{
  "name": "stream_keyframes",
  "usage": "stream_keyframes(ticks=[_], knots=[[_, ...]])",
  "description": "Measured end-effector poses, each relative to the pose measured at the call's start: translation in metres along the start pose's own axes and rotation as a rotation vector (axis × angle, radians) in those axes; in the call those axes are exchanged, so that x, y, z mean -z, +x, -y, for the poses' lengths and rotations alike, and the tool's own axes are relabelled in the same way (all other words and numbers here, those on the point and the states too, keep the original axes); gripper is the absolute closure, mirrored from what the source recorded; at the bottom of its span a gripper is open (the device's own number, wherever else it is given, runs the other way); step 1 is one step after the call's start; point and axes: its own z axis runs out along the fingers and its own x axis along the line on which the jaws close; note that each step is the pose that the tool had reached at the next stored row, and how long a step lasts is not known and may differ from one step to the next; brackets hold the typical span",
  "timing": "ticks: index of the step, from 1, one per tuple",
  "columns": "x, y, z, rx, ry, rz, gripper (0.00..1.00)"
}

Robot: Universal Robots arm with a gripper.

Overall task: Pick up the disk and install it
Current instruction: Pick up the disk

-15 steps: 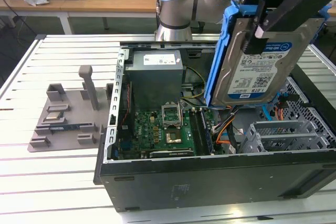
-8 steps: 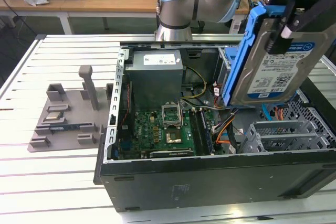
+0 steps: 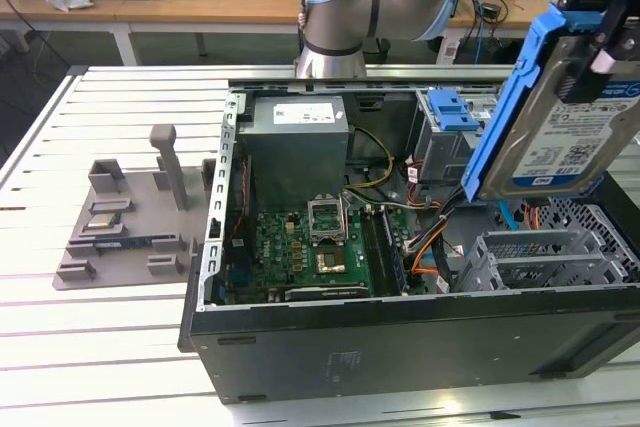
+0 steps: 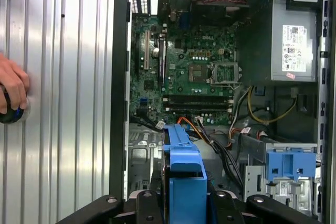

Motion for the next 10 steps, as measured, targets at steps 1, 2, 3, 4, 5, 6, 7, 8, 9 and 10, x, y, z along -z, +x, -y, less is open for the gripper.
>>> stream_keyframes(ticks=[1, 2, 3, 4, 5, 6, 7, 8, 9, 10], knots=[[0.0001, 0.0001, 0.0042, 0.0, 0.0, -0.0001, 0.63], [0.0001, 0.0002, 0.0065, 0.0, 0.0, 0.0, 0.63], [0.0001, 0.0002, 0.0086, 0.0, 0.0, 0.0, 0.63], [0.0001, 0.0003, 0.0118, 0.0, 0.0, 0.0, 0.63], [0.0002, 0.0004, 0.0141, 0.0, 0.0, 0.0, 0.63], [0.0002, 0.0004, 0.0159, 0.0, 0.0, 0.0, 0.63], [0.0003, 0.0005, 0.019, 0.0, 0.0, 0.0, 0.63], [0.0003, 0.0006, 0.0213, 0.0, 0.0, 0.0, 0.63], [0.0003, 0.0007, 0.0241, 0.0, 0.0, 0.0001, 0.63], [0.0004, 0.0008, 0.029, 0.0, 0.0, 0.0, 0.63]])
